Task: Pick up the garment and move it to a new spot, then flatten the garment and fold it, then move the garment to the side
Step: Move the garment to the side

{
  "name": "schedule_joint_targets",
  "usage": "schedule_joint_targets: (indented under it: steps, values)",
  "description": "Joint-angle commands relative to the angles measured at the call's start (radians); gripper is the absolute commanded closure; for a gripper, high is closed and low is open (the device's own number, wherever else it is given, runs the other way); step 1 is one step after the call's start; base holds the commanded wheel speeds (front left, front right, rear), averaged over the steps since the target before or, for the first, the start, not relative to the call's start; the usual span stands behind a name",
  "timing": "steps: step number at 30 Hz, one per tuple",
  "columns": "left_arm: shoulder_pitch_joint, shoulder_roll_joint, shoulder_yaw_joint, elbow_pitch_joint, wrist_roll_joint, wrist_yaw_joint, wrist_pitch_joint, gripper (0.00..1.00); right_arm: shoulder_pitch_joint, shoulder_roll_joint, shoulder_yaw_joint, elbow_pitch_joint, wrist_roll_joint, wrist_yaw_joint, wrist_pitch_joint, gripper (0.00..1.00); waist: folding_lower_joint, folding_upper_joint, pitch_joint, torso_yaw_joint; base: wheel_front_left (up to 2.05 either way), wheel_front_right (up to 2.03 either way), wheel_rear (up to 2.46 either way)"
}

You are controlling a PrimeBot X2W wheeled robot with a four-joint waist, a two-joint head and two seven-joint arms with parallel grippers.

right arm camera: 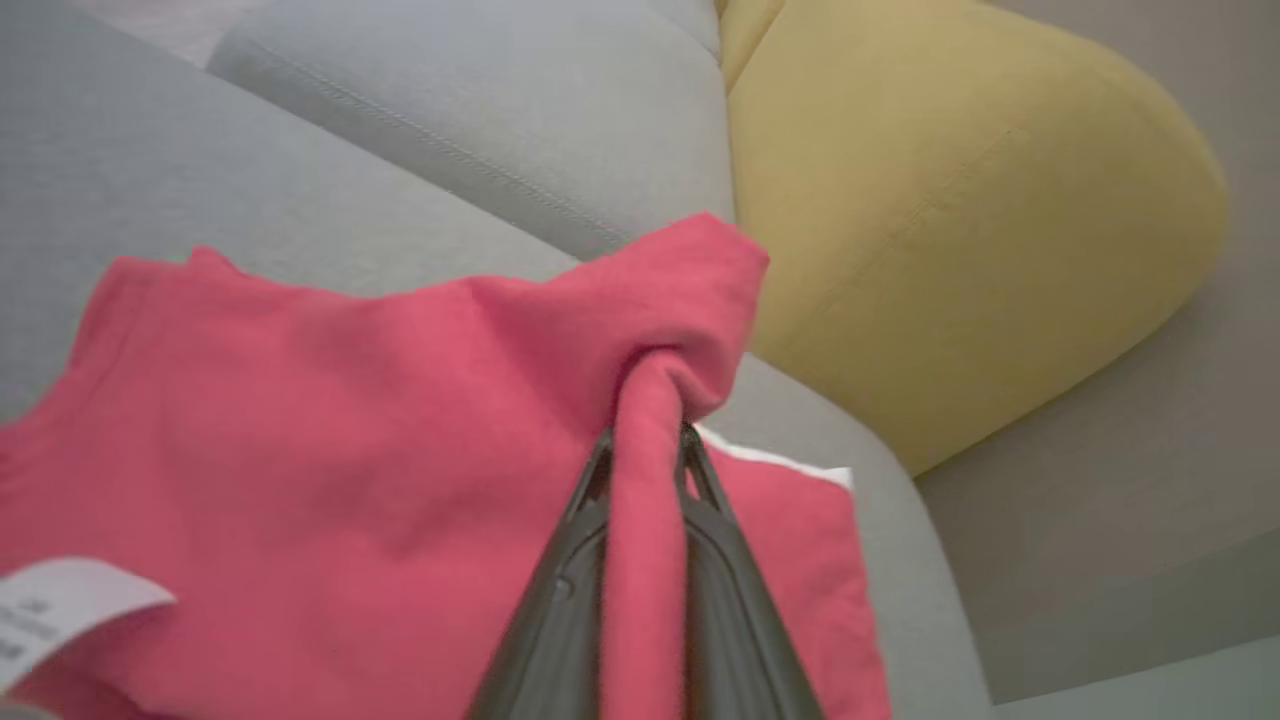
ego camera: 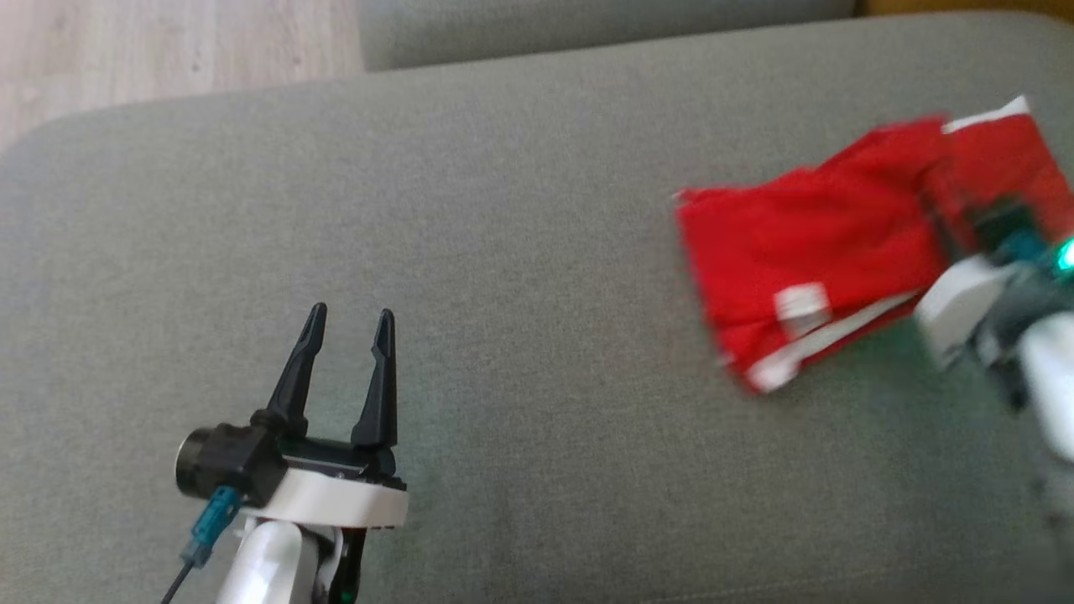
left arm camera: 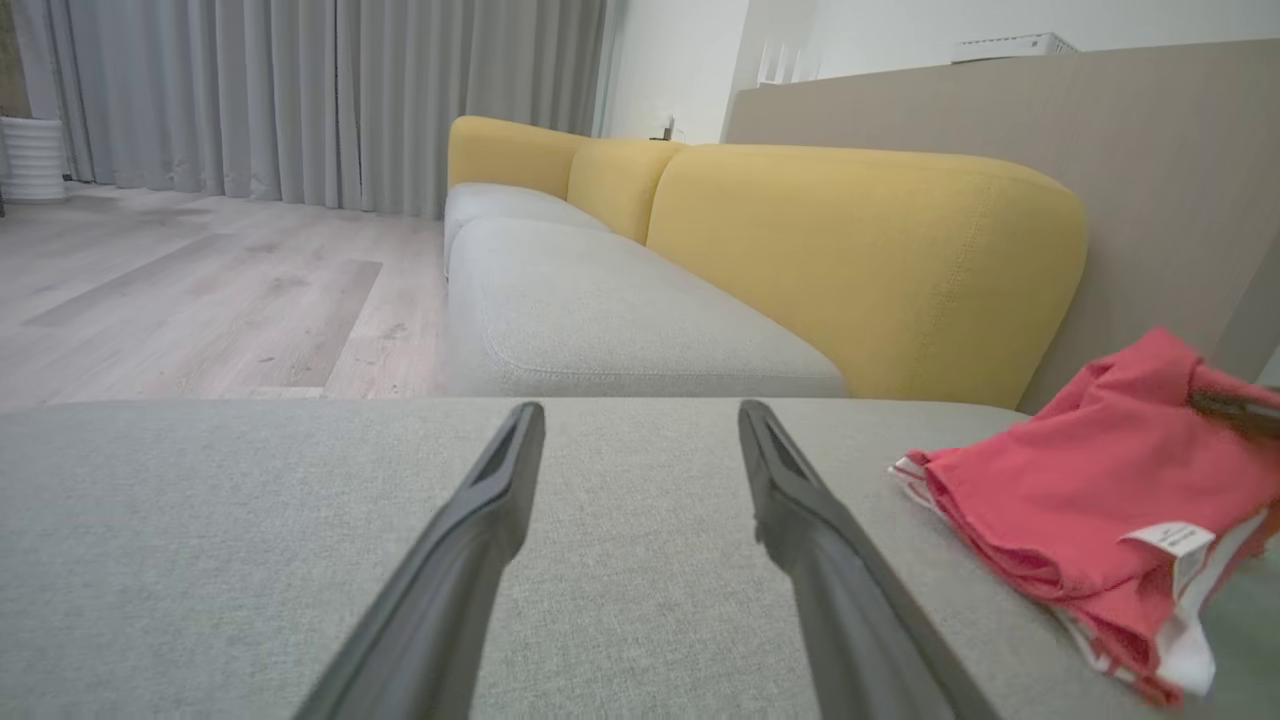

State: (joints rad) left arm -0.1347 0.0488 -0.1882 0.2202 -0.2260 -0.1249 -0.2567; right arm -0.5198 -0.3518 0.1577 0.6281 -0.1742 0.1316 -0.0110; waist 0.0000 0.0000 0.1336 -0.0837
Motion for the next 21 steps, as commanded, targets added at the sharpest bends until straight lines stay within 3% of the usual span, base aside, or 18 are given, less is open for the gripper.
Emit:
schedule_joint_targets:
  steps: [1, 8, 13, 21]
  values:
    - [-0.03, 0.001, 0.032, -0.033, 0.012, -0.005, -0.005, 0.0, -0.05, -0.015, 0.013, -0.038, 0.005, -0.001, -0.001, 1.0, 0.0, 0.0, 0.017, -0.007, 0.0, 0.0, 0.0]
    - [-0.065, 0.003, 0.018, -0.03, 0.019, -0.005, -0.005, 0.0, -0.151, -0.167, -0.02, 0.033, -0.027, -0.001, 0.035, 1.0, 0.0, 0.0, 0.083, 0.002, 0.0, 0.0, 0.0]
    - [-0.089, 0.011, 0.012, -0.027, 0.009, -0.006, -0.005, 0.0, -0.195, -0.249, -0.11, 0.104, -0.066, -0.001, 0.041, 1.0, 0.0, 0.0, 0.115, 0.02, 0.0, 0.0, 0.0]
    - [-0.106, 0.019, 0.014, -0.031, 0.001, -0.006, -0.005, 0.0, -0.221, -0.265, -0.216, 0.142, -0.099, -0.001, 0.029, 1.0, 0.0, 0.0, 0.156, 0.022, 0.0, 0.0, 0.0]
